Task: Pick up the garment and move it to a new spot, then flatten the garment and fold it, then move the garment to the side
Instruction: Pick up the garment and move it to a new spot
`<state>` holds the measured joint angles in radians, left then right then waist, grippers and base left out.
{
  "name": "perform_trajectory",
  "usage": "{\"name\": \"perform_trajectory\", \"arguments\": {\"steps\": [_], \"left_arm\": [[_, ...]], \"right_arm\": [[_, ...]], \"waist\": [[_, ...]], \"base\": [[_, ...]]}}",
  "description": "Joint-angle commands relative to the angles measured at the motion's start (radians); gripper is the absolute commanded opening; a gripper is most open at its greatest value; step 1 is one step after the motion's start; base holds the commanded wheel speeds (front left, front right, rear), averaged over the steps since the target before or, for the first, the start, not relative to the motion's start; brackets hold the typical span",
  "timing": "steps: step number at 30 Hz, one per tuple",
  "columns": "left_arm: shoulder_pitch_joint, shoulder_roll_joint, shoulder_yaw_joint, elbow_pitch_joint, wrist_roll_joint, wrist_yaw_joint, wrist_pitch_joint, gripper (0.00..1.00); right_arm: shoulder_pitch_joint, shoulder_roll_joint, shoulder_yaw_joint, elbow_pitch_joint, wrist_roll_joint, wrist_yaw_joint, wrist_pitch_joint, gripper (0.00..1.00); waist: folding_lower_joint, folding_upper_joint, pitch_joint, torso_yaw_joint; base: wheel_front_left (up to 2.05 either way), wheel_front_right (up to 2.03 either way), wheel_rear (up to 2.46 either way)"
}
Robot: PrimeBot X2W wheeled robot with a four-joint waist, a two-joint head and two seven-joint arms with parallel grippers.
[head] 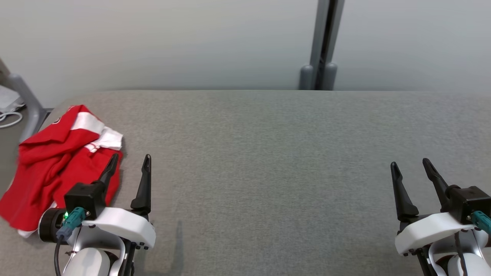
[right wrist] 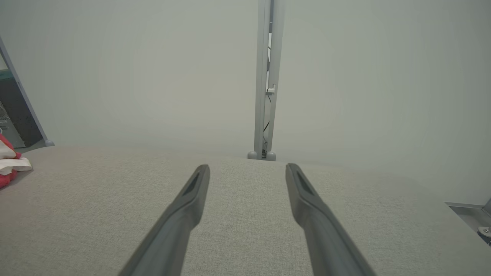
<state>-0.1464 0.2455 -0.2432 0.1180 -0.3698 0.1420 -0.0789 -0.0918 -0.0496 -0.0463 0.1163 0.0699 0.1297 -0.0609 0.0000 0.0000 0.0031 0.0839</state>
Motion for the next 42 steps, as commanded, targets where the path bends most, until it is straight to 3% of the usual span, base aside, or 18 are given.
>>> {"name": "perform_trajectory", "arguments": {"steps": [1, 23, 42], "left_arm": [[-0.014, 0.005, 0.007, 0.0, -0.005, 0.006, -0.006, 1.0], [-0.028, 0.008, 0.034, 0.016, -0.03, 0.032, -0.04, 1.0], [-0.05, 0.0, 0.029, 0.043, -0.067, 0.012, -0.057, 1.0]], "right_arm": [[-0.008, -0.003, 0.0, -0.005, 0.007, 0.002, 0.005, 1.0], [-0.061, -0.004, 0.037, 0.008, 0.032, 0.002, -0.005, 1.0], [-0.083, -0.003, 0.042, 0.009, 0.018, 0.002, 0.001, 1.0]], "waist": [[0.0, 0.0, 0.006, 0.036], [0.0, 0.0, 0.028, 0.321], [0.0, 0.0, 0.053, 0.364]], "base": [[0.0, 0.0, 0.0], [0.0, 0.0, 0.0], [0.0, 0.0, 0.0]]}}
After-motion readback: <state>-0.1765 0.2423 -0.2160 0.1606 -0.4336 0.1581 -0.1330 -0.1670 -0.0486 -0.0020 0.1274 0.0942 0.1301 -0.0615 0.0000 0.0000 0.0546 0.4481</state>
